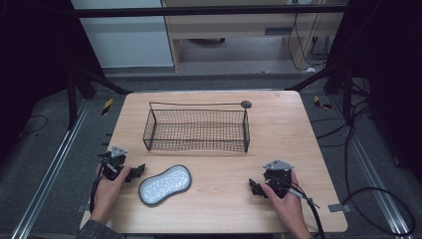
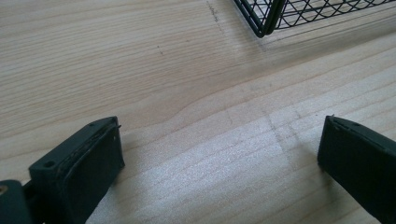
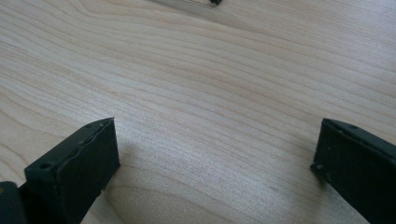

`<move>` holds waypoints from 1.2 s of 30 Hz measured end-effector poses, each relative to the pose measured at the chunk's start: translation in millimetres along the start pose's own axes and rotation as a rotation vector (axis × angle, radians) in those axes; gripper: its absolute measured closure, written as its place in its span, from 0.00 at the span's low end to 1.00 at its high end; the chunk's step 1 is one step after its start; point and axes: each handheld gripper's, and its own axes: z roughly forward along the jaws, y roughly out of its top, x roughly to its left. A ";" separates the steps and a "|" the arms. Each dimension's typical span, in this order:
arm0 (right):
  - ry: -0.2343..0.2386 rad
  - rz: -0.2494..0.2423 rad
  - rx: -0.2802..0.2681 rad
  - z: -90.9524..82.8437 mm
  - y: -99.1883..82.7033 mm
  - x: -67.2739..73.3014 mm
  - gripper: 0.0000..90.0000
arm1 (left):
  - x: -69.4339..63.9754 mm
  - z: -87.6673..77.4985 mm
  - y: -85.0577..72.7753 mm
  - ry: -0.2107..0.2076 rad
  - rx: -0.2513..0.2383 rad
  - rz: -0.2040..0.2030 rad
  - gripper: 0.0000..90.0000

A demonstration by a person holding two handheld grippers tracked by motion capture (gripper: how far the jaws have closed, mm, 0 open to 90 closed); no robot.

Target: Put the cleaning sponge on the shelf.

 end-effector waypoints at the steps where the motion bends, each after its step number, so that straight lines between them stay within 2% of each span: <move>1: 0.002 -0.001 0.000 0.0 -0.1 -0.2 0.00 | -0.3 -1.5 0.2 -0.009 -0.002 0.005 0.01; 2: 0.002 -0.002 0.000 0.0 0.0 -0.3 0.00 | -0.4 -3.3 0.9 -0.014 -0.011 0.004 0.04; 6: 0.007 -0.005 -0.001 0.9 0.9 -1.4 0.00 | -1.2 -15.9 5.8 -0.014 -0.073 -0.001 0.04; 8: 0.006 -0.004 -0.001 1.1 1.1 -1.3 0.00 | -2.5 -24.0 8.1 -0.018 -0.084 0.012 0.04; 11: 0.006 -0.002 0.000 1.1 1.0 -1.2 0.00 | -3.9 -32.2 10.1 -0.030 -0.088 0.025 0.04; 12: 0.010 -0.001 -0.001 0.6 0.8 -1.0 0.00 | -5.0 -39.7 12.1 -0.045 -0.089 0.036 0.04; 14: 0.005 -0.005 -0.001 0.6 0.5 -1.2 0.00 | -6.0 -42.6 13.2 -0.057 -0.088 0.036 0.04; 16: 0.006 -0.002 0.000 -0.4 -0.2 -0.8 0.00 | -10.2 -50.3 17.1 -0.083 -0.084 0.064 0.04; 19: 0.007 -0.003 0.002 -0.8 -0.3 -1.0 0.00 | -17.0 -56.2 22.8 -0.109 -0.089 0.080 0.04; 25: 0.010 -0.011 0.000 0.0 0.0 -2.5 0.00 | -33.3 -62.2 36.0 -0.140 -0.062 0.149 0.03; 29: 0.012 -0.013 0.001 -0.2 -0.2 -2.8 0.00 | -40.3 -62.7 39.7 -0.151 -0.038 0.169 0.04; 30: 0.012 -0.019 -0.001 -0.8 -1.0 -3.3 0.00 | -46.1 -63.7 42.6 -0.143 -0.013 0.204 0.04; 31: 0.013 -0.021 -0.001 -1.0 -1.3 -3.5 0.00 | -49.5 -64.1 44.1 -0.131 0.005 0.221 0.05; 34: 0.015 -0.020 -0.001 -1.3 -1.6 -3.5 0.00 | -56.6 -63.8 47.7 -0.124 0.043 0.241 0.06; 36: 0.016 -0.022 -0.001 -1.4 -1.7 -3.7 0.00 | -61.8 -62.5 49.9 -0.120 0.075 0.276 0.06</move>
